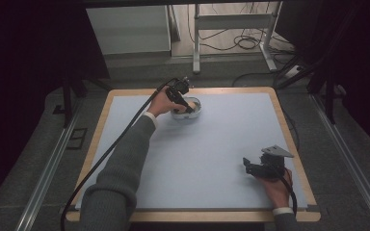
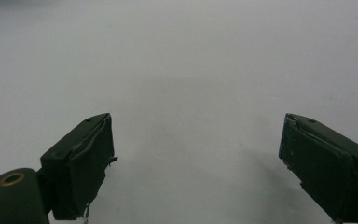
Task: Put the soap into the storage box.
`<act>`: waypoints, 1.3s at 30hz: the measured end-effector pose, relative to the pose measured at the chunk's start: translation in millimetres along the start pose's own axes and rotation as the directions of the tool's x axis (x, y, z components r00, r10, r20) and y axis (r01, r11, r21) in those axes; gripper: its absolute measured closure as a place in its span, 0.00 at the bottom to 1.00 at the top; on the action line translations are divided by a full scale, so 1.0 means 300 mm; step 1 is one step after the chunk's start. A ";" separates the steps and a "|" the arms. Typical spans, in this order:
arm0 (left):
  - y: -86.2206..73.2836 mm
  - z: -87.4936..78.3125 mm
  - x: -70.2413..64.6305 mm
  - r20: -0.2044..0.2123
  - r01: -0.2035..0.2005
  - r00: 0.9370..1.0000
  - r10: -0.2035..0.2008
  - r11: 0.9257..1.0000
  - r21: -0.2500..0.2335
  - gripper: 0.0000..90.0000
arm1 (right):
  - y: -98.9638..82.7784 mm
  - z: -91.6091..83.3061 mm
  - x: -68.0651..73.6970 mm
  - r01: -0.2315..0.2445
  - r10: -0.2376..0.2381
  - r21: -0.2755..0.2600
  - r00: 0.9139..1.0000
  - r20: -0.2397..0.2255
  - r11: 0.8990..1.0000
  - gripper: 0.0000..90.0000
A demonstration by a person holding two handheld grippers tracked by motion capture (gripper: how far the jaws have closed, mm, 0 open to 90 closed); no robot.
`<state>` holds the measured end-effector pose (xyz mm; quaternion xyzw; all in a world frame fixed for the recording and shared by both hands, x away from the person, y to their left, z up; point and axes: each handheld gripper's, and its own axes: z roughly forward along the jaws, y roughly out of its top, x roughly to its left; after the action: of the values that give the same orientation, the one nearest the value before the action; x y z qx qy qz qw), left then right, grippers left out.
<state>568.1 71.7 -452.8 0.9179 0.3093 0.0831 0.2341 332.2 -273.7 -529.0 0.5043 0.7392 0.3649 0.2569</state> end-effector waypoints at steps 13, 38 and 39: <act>-0.079 -0.123 -0.053 -0.019 0.026 0.999 -0.027 0.996 -0.087 0.25 | 0.000 -0.001 0.000 0.002 -0.002 -0.001 1.000 0.002 1.000 0.11; -0.665 -0.305 -0.258 -0.068 0.131 0.985 -0.156 0.951 -0.279 0.23 | 0.000 -0.001 0.002 0.001 -0.001 -0.004 1.000 0.007 1.000 0.11; -0.685 -0.303 -0.263 -0.071 0.134 0.985 -0.159 0.952 -0.274 0.23 | 0.000 -0.001 0.002 0.001 -0.001 -0.005 1.000 0.007 1.000 0.11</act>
<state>369.7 201.9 -472.6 0.8475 0.3730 0.1491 0.3471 331.8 -273.4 -529.0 0.5046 0.7377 0.3649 0.2607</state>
